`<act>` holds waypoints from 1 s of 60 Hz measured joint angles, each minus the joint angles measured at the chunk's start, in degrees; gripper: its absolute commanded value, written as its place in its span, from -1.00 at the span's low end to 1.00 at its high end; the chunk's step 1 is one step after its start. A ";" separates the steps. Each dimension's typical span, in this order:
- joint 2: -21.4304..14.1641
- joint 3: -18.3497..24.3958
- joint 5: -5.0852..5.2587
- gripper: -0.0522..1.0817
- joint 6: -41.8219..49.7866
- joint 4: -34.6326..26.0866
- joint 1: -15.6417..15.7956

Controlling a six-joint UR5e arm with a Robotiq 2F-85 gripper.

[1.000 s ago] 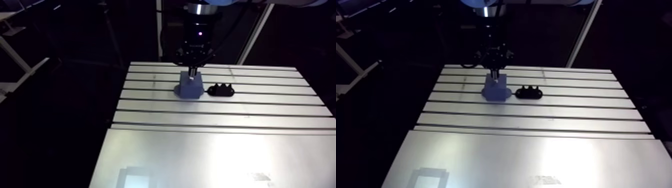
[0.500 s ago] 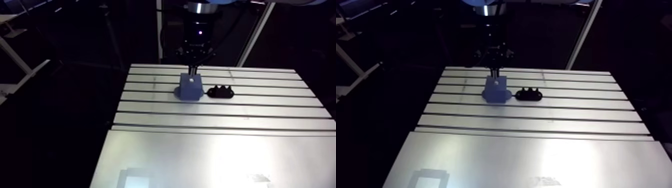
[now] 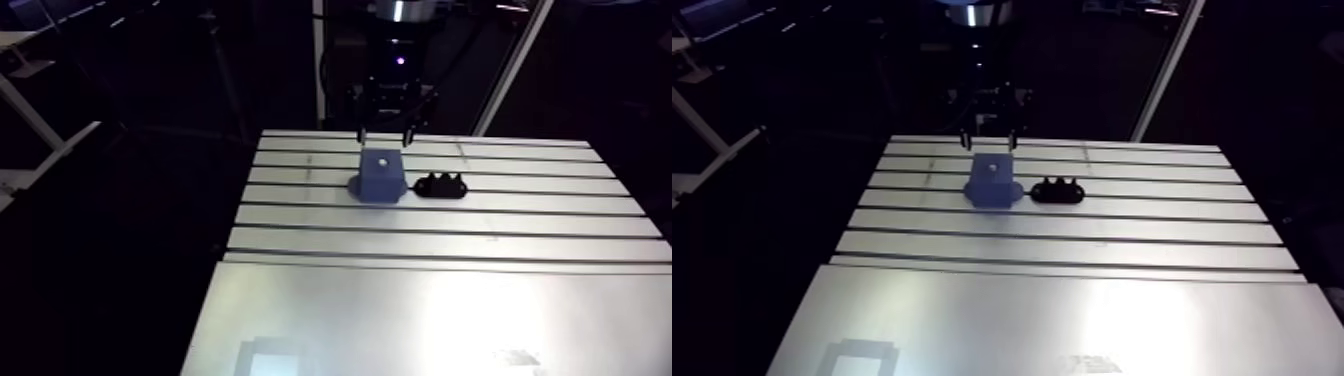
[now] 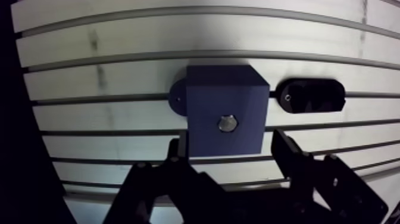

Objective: Pick up the M10 bolt and insert it into the hex recess until seated.

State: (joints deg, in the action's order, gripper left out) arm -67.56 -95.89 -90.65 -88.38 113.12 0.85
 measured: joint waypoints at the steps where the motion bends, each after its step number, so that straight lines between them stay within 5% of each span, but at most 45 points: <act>1: -0.11 0.24 -0.01 -0.90 0.00 -0.32 0.00; 36: -5.86 10.43 -0.15 -0.90 -1.44 -16.40 0.01; 60: -11.64 13.66 0.00 -0.90 -3.31 -24.44 -0.28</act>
State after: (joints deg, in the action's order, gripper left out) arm -79.20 -82.23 -90.65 -91.68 88.68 0.57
